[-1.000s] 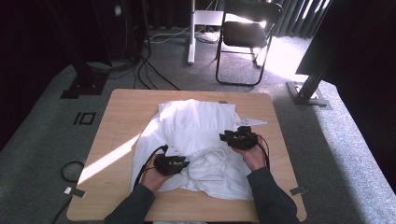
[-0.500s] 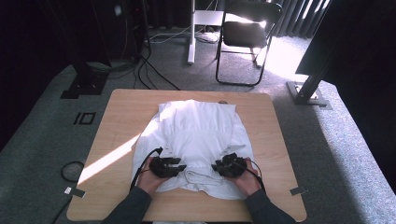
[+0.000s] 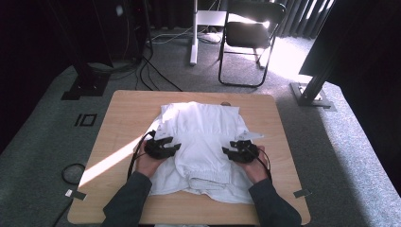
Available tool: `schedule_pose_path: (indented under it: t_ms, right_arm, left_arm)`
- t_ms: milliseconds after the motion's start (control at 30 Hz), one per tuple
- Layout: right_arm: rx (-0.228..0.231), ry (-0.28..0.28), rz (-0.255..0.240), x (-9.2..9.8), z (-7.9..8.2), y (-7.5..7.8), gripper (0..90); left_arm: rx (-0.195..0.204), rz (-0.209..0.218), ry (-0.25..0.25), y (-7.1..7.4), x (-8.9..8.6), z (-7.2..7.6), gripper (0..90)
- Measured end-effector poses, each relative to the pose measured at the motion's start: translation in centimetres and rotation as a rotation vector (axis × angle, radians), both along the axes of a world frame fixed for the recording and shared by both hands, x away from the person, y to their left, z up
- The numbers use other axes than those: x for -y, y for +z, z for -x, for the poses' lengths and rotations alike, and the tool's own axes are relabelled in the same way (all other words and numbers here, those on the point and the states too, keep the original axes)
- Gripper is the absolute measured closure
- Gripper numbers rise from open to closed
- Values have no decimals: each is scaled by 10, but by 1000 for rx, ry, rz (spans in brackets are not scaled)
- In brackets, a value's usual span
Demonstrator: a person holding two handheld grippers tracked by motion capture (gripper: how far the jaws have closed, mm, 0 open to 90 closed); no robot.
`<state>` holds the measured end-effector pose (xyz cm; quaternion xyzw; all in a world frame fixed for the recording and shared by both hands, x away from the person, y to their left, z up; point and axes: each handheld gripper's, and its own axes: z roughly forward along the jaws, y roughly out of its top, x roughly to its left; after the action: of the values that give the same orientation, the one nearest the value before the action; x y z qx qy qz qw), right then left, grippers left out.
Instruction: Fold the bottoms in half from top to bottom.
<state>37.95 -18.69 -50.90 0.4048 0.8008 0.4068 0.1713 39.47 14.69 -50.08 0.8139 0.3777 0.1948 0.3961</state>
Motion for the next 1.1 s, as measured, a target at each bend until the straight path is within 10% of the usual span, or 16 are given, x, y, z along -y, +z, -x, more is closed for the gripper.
schedule_pose_path:
  t_ms: [167, 433, 533, 1100]
  right_arm:
    - [38, -83, 16, -5, -48, 2, 484]
    - [-65, -110, 80, -18, -80, -37, 469]
    - [-51, -121, 44, -16, -74, -46, 464]
    - [-69, -66, 71, -14, 4, -46, 466]
  left_arm:
    - [-19, -23, 69, -8, 8, -39, 513]
    - [-101, -28, 89, -44, 9, -54, 503]
    - [-125, 31, 91, -47, 2, -49, 503]
    - [-88, 8, 32, -53, 0, 39, 501]
